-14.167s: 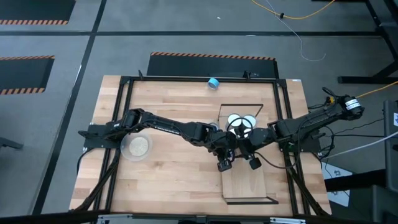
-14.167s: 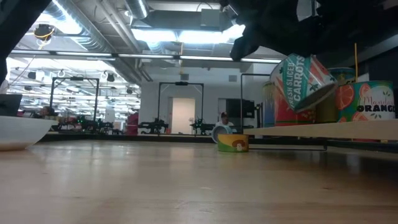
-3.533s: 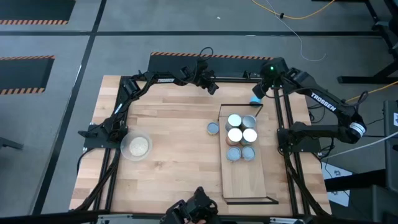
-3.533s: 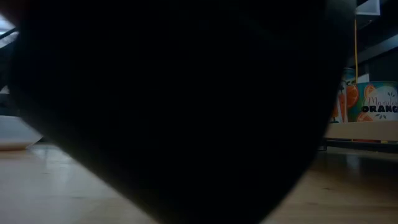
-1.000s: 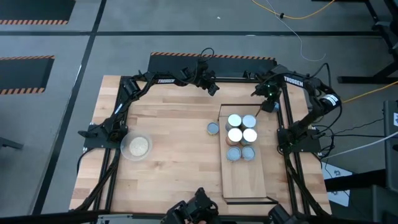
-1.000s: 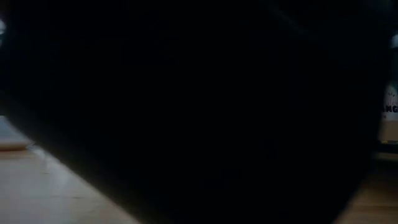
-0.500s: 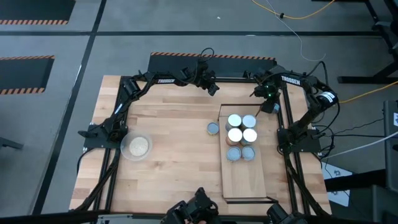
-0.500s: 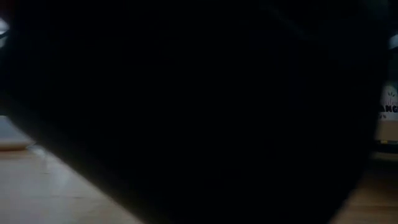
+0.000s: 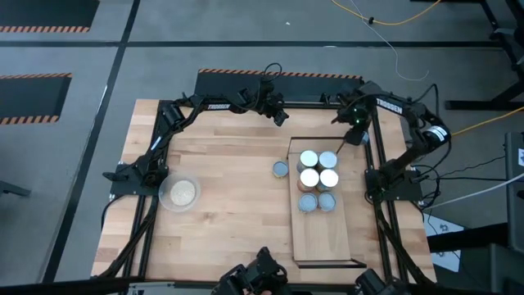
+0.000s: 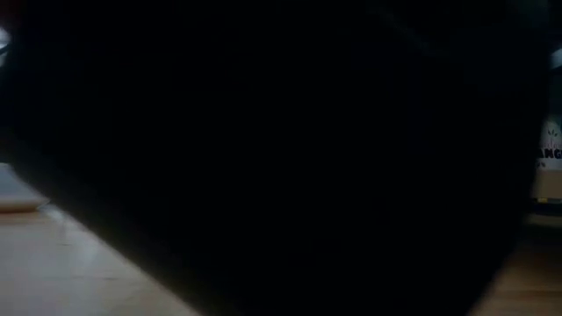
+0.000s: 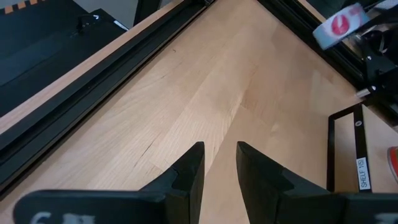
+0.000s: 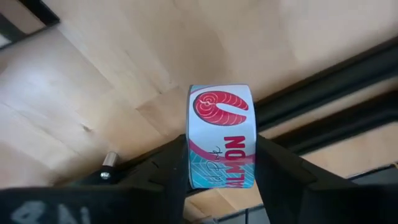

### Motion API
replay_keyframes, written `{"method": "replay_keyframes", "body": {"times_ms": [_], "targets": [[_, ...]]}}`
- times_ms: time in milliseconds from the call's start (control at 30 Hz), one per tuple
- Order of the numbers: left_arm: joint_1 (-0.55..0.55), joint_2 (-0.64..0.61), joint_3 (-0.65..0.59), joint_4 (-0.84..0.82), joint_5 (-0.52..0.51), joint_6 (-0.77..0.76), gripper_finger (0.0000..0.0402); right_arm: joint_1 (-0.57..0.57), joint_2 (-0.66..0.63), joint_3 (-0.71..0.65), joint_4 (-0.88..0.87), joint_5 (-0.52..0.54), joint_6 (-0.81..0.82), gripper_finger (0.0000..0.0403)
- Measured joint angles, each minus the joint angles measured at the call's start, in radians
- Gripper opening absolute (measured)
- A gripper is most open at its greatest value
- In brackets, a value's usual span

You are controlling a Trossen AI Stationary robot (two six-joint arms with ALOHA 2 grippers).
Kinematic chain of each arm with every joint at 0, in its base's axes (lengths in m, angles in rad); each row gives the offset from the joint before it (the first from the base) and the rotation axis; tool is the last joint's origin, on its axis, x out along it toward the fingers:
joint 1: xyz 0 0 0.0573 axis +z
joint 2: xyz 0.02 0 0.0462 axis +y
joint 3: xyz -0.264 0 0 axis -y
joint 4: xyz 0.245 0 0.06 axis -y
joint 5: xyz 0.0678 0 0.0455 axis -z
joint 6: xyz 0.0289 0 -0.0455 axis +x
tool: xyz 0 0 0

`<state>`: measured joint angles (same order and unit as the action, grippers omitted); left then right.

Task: Pick and place cans onto a shelf
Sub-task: Put the blue tuna can onto the shelf

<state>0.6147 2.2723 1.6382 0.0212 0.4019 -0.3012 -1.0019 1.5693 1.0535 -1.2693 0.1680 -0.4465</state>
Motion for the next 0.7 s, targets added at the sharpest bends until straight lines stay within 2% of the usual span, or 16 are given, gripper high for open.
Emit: {"method": "replay_keyframes", "body": {"times_ms": [200,400,700], "targets": [[0.000,0.000,0.000,0.000,0.000,0.000,0.0086,0.000,-0.061,0.121,-0.112,0.026,0.011,0.0160],[0.000,0.000,0.000,0.000,-0.001,0.000,0.0086,0.000,-0.100,0.310,-0.213,0.022,0.119,0.0161],[0.000,0.000,0.000,0.000,-0.001,0.000,0.0086,0.000,-0.172,0.550,-0.220,-0.030,0.318,0.0162]]}}
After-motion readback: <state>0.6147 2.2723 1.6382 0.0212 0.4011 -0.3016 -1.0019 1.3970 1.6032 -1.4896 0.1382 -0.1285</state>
